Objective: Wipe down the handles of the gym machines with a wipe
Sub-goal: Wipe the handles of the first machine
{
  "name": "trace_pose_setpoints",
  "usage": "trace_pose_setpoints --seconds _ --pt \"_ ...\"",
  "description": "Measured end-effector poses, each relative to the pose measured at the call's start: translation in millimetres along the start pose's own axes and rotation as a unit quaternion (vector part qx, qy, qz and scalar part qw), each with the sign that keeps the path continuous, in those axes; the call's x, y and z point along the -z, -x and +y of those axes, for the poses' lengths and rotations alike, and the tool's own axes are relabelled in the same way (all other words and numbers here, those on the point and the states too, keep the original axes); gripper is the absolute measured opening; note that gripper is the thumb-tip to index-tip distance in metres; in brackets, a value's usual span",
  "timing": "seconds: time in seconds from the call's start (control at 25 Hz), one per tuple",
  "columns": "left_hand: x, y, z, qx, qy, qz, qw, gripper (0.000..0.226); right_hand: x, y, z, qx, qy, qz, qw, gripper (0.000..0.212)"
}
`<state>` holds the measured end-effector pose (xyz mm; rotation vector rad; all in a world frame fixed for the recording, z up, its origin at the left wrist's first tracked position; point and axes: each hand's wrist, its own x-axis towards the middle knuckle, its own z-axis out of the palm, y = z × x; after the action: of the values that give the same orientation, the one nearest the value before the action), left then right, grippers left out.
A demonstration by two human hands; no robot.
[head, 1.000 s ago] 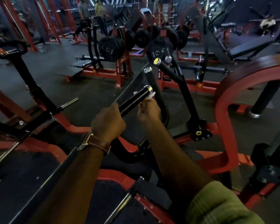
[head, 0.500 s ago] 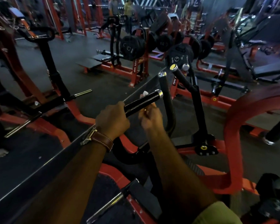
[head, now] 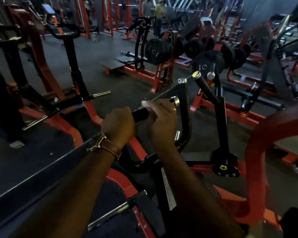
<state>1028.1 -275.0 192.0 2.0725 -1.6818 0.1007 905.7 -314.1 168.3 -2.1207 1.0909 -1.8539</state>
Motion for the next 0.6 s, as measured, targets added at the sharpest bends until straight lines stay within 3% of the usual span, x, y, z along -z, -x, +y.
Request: trace_pose_setpoints --seconds 0.08,0.16,0.32,0.52,0.6 --pt "1.2 4.2 3.9 -0.020 -0.005 0.034 0.999 0.025 -13.2 -0.8 -11.7 0.099 0.068 -0.090 0.989 0.018" --pt "1.9 8.8 9.2 -0.012 -0.033 0.046 0.998 0.022 -7.5 -15.1 7.6 0.131 0.096 -0.122 0.979 0.013" --pt "3.7 10.8 12.2 -0.005 -0.065 0.031 0.997 0.019 30.3 -52.2 67.9 0.013 0.135 -0.045 0.990 0.012" --pt "1.8 13.7 13.5 -0.037 -0.080 0.050 0.995 0.016 18.7 -27.7 52.0 0.176 0.087 -0.117 0.974 0.024" --pt "1.4 13.8 13.7 -0.036 -0.091 0.053 0.994 0.019 34.4 -48.3 70.1 0.098 0.100 -0.053 0.989 0.024"
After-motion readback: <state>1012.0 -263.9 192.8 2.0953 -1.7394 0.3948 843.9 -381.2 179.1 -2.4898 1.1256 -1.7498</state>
